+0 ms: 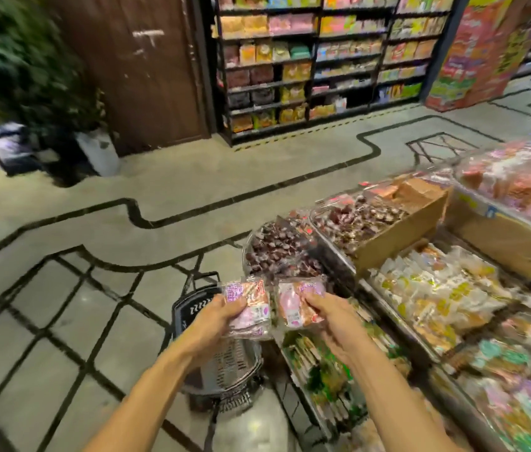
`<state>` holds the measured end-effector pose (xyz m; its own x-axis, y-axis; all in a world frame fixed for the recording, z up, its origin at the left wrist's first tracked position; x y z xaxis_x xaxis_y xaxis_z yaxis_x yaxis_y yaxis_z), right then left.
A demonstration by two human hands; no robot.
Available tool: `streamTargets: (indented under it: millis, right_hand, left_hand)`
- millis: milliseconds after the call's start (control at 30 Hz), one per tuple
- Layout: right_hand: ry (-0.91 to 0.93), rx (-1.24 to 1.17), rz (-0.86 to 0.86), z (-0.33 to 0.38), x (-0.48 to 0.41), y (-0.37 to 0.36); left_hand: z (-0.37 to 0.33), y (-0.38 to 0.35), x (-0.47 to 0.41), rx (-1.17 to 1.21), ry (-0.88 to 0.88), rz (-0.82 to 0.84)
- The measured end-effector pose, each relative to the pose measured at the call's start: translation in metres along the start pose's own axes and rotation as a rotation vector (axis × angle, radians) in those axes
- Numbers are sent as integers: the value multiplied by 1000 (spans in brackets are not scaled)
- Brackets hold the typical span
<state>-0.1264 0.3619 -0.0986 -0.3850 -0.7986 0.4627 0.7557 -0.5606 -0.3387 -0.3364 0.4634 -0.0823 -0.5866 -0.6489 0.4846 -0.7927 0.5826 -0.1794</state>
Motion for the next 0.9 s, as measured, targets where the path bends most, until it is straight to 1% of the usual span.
streamTargets:
  millis: [67,167,367,533,667,767,900]
  right_hand:
    - [-6,12,28,-10,-18,-30]
    - [-26,25,58,-25,-47,-67]
    - [-113,95,158,-58,-125,-116]
    - [-185,231,205,-93,-199,-136]
    - [-265,270,227,-142,-256,-145]
    - [-328,274,166,-194,-299,-139]
    - [-403,304,96,-292,-363,-108]
  left_hand:
    - [0,35,-5,21,-4,-44]
    - [3,76,-12,2,-2,-55]
    - [9,141,-44,56,11,-117]
    - [33,190,-87,158,47,-269]
    - [74,228,-128,241,114,-381]
    - [117,257,-167,232,166,-438]
    - [198,307,-228,175,237,-560]
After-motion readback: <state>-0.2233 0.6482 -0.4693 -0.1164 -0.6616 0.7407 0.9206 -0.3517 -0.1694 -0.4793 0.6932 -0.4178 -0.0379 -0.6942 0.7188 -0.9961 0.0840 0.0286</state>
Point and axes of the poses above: each hand's wrist, its own x-axis away from the middle knuckle, its own y-axis out of the back of the hand, z = x × y, the point moved 8 cm from there along -x, towards the middle knuckle, and after that the axes turned 2 degrees about z, right-handed, at the moved point
